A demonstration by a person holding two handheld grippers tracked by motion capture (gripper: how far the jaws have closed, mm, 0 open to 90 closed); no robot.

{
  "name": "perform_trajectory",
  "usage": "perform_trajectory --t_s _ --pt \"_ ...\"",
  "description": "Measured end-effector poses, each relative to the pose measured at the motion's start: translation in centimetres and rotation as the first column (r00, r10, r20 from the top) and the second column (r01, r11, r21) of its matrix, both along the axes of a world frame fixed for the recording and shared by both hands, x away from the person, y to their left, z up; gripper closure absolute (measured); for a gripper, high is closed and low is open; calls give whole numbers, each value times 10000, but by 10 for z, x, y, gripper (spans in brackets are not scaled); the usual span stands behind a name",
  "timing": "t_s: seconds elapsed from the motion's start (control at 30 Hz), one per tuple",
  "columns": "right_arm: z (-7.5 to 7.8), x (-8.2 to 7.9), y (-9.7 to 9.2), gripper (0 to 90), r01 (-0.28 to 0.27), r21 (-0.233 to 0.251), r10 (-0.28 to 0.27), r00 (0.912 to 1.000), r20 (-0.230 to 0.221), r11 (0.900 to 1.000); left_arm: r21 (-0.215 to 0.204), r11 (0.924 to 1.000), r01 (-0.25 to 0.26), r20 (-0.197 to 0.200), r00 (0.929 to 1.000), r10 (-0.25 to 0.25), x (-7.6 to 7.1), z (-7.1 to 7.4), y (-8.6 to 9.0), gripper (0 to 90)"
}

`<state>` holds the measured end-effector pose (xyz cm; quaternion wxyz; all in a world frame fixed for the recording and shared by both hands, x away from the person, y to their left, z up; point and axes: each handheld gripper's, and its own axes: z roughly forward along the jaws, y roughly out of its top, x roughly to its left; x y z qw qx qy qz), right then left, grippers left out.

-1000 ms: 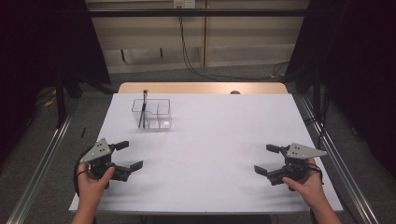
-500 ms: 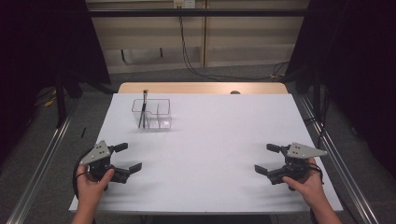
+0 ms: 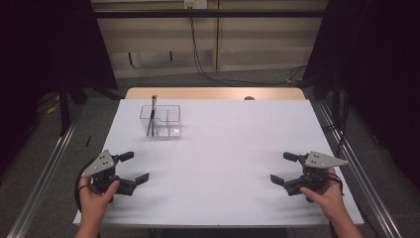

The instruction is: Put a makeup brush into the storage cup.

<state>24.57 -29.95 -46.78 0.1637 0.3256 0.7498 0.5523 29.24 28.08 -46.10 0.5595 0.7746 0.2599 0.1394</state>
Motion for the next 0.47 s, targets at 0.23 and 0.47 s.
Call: perform_trajectory --t_s 0.23,0.47 --pt "0 0 -1 11 74 31 -74 10000 19 10000 -46 10000 -65 34 10000 65 0 1 2 9" --pt "0 0 0 11 79 -3 -79 10000 11 10000 -81 10000 -54 45 10000 54 0 1 0 9"
